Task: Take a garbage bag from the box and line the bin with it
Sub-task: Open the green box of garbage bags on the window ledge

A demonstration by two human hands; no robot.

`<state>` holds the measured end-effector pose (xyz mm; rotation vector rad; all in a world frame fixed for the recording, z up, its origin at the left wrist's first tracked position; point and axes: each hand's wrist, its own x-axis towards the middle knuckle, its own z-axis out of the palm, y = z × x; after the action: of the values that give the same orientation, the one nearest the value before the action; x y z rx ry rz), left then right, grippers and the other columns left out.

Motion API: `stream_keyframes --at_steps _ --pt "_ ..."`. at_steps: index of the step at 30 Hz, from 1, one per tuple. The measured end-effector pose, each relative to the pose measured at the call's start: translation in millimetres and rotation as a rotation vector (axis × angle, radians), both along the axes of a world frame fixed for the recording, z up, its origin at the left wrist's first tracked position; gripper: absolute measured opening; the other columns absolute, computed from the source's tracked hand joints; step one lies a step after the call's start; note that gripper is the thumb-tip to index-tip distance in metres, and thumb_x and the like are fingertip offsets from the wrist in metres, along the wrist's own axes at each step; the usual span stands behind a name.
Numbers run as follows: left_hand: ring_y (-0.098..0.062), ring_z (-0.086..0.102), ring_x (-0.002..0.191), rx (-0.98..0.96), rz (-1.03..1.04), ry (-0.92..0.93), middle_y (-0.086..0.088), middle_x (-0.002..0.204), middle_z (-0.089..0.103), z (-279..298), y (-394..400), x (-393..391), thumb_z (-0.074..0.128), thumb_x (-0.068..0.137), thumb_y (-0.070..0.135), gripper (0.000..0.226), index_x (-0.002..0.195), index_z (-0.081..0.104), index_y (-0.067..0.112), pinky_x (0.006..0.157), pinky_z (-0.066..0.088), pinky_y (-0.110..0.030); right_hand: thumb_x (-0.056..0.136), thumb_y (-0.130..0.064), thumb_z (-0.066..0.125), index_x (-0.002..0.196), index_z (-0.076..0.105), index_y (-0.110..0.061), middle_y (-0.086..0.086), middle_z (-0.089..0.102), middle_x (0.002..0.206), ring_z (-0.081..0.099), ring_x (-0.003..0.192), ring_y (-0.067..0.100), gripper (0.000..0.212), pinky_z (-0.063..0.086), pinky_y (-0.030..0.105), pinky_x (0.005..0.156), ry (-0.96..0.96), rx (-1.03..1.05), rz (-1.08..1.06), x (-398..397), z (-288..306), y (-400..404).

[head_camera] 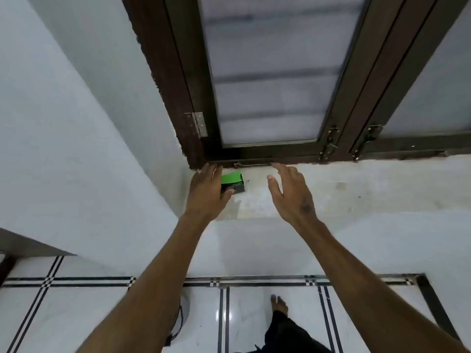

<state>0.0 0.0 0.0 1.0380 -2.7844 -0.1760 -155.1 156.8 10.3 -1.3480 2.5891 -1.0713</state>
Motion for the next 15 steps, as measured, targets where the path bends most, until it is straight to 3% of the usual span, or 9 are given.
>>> stream_keyframes --at_steps 2,4,6,10,13,15 --pt "-0.031 0.03 0.148 0.058 0.055 -0.126 -0.01 0.154 0.043 -3.5 -5.2 -9.6 0.056 0.095 0.043 0.066 0.151 0.035 0.013 0.121 0.018 -0.048 0.099 -0.037 0.045 0.135 0.048 -0.025 0.004 0.055 0.129 0.053 0.116 0.023 0.038 0.049 0.039 0.095 -0.197 -0.023 0.01 -10.1 -9.0 -12.6" --pt "-0.03 0.047 0.134 0.114 0.119 -0.146 -0.008 0.143 0.055 -7.1 -6.5 -14.7 0.061 0.093 0.037 0.059 0.146 0.044 0.017 0.119 0.023 -0.05 0.098 -0.03 0.05 0.133 0.05 -0.026 0.002 0.056 0.122 0.057 0.107 0.019 0.035 0.051 0.035 0.088 -0.373 -0.02 0.032 -14.1 -19.2 -22.6" --pt "-0.03 0.058 0.12 0.148 0.139 -0.085 -0.005 0.132 0.063 -3.9 1.1 -21.1 0.069 0.088 0.036 0.054 0.138 0.054 0.021 0.113 0.033 -0.052 0.098 -0.022 0.051 0.132 0.053 -0.024 0.001 0.059 0.115 0.059 0.1 0.016 0.034 0.051 0.027 0.081 -0.542 -0.002 0.067 -21.6 -24.5 -32.0" --pt "-0.03 0.063 0.11 0.258 0.079 0.059 -0.002 0.124 0.069 -3.7 23.0 -29.0 0.083 0.075 0.028 0.059 0.13 0.063 0.022 0.102 0.044 -0.049 0.097 -0.016 0.055 0.12 0.064 -0.015 0.0 0.067 0.108 0.062 0.097 0.013 0.025 0.052 0.02 0.078 -0.721 0.07 0.183 -41.0 -29.3 -35.2" --pt "-0.028 0.06 0.11 0.335 0.026 0.146 -0.004 0.124 0.068 -4.5 25.1 -30.4 0.084 0.075 0.024 0.061 0.131 0.063 0.018 0.09 0.05 -0.037 0.094 -0.009 0.061 0.115 0.067 -0.011 0.003 0.067 0.097 0.064 0.092 0.013 0.023 0.055 0.027 0.082 -0.926 0.021 0.2 -54.8 -27.5 -30.3" --pt "-0.026 0.058 0.113 0.363 0.002 0.157 -0.002 0.126 0.067 -3.6 21.8 -31.3 0.082 0.077 0.024 0.06 0.134 0.062 0.02 0.09 0.05 -0.036 0.095 -0.004 0.059 0.114 0.068 -0.011 0.014 0.067 0.106 0.066 0.096 0.016 0.022 0.059 0.03 0.084 -1.069 -0.02 0.205 -60.6 -27.8 -24.7"
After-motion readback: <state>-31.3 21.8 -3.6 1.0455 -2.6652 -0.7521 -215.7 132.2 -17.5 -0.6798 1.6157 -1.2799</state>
